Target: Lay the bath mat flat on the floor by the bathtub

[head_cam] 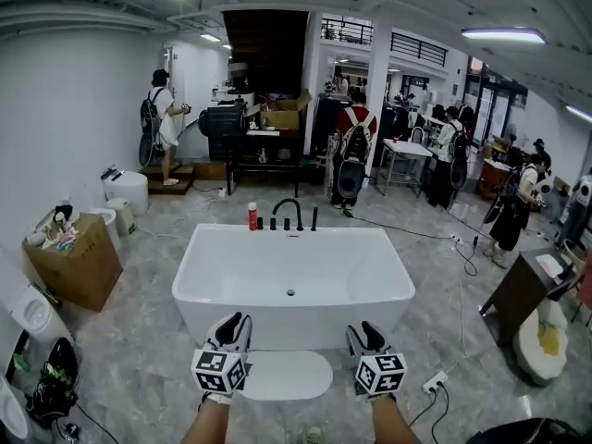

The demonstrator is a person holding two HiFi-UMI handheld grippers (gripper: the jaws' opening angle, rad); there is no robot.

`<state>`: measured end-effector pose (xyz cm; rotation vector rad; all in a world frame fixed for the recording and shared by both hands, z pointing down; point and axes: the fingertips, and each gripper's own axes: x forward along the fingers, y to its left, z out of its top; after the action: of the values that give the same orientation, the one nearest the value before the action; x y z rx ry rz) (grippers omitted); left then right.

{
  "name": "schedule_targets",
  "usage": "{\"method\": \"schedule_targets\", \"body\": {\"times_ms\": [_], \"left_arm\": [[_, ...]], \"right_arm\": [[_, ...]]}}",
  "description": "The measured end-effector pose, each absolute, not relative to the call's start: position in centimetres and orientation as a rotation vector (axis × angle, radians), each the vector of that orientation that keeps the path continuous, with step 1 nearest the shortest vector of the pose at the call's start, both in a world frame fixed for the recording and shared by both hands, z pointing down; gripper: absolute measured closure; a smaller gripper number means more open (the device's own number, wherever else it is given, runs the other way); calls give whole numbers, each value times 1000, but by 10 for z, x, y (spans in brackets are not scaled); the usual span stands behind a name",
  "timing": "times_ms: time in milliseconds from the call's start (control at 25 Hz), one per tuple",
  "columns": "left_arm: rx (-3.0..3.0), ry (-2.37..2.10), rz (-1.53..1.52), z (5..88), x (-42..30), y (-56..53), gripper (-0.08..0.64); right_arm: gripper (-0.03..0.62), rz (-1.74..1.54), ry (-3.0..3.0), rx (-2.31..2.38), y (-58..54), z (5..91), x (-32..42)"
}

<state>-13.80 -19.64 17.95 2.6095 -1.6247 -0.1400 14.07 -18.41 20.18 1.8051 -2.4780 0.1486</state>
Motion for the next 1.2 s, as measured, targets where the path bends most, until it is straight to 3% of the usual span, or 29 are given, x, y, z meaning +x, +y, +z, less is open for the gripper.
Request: {"method": "schedule_targets", "body": {"times_ms": [280,760,1200], "left_arm": [[2683,-1558,-127,181,-138,-169,517],[2740,-1525,-129,171,-137,-145,532],[2698,-1549,-165,170,-153,-139,532]], "right_arm": [[403,148,-2482,1828,-151,202,122],[413,140,-2511,1827,-127,190,113],[511,150,-2461,1866,-126,191,106]]}}
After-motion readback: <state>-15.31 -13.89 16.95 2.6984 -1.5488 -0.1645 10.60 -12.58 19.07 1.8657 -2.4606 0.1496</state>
